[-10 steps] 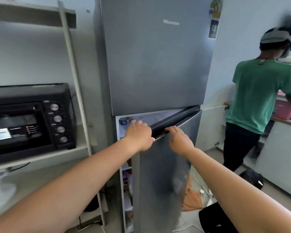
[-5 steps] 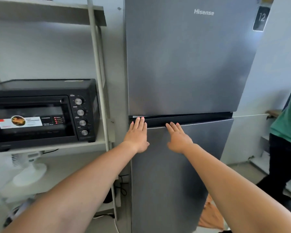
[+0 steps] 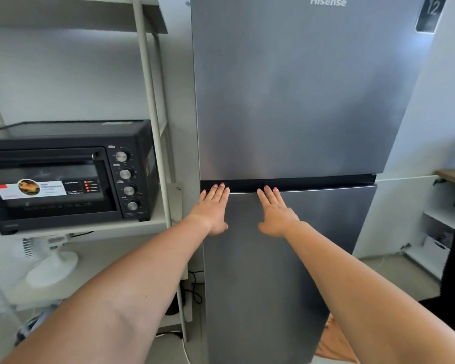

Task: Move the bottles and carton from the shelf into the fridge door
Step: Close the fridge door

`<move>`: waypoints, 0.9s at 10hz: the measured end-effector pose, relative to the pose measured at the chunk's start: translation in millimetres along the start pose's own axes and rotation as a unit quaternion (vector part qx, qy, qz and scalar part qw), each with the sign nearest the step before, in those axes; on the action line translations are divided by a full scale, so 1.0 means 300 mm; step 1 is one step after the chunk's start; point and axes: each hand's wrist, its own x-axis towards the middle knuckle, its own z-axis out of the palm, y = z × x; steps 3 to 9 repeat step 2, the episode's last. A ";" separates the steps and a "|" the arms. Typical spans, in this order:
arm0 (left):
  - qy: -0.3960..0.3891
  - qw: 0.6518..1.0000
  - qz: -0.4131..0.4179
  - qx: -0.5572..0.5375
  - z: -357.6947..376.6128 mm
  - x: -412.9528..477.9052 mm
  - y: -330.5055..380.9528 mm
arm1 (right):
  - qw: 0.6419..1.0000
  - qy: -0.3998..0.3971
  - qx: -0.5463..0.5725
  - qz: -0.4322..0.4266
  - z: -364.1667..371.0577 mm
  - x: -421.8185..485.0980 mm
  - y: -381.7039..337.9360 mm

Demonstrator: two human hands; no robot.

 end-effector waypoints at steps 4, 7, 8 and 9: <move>0.014 1.000 0.005 0.003 0.012 0.002 -0.003 | 1.000 -0.009 0.009 0.010 -0.010 -0.009 -0.017; 0.014 1.000 0.005 0.003 0.012 0.002 -0.003 | 1.000 -0.009 0.009 0.010 -0.010 -0.009 -0.017; 0.014 1.000 0.005 0.003 0.012 0.002 -0.003 | 1.000 -0.009 0.009 0.010 -0.010 -0.009 -0.017; 0.014 1.000 0.005 0.003 0.012 0.002 -0.003 | 1.000 -0.009 0.009 0.010 -0.010 -0.009 -0.017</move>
